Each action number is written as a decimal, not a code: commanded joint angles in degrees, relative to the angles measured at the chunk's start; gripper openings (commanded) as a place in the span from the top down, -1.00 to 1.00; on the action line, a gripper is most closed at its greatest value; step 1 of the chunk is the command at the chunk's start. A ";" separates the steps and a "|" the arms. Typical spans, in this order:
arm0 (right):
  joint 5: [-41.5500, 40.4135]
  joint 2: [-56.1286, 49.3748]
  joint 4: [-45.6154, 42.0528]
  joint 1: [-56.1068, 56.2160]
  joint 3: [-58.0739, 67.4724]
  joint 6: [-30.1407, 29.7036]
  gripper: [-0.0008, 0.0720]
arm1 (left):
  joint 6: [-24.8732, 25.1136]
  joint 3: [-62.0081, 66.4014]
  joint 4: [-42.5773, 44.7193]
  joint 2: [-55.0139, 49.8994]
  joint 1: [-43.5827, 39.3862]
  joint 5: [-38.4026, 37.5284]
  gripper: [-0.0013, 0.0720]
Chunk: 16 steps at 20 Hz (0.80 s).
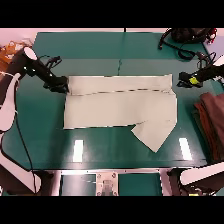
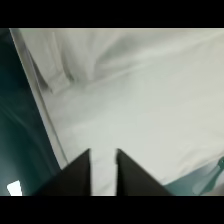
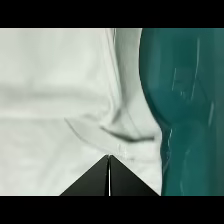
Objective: Fold the shirts.
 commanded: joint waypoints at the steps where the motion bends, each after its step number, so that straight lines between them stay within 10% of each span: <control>1: 4.72 6.32 -1.70 -0.15 -5.31 2.21 0.94 | -4.94 1.68 2.21 0.33 -0.11 -11.19 0.91; 6: 4.35 24.35 -1.70 -4.74 -27.41 5.14 0.95 | -7.48 -11.28 2.32 9.84 -0.11 -9.55 0.91; 12: 4.26 43.93 -2.27 -9.84 -54.16 9.94 0.92 | -11.26 -51.93 7.93 45.22 -0.09 15.52 0.91; 14: 1.33 45.68 0.37 -9.38 -59.87 10.10 -0.16 | -15.37 -60.81 6.97 53.75 -0.09 22.56 0.85; 16: -3.26 45.22 4.24 -8.22 -64.02 10.08 -0.34 | -19.65 -66.10 5.68 56.68 -0.09 26.49 -0.62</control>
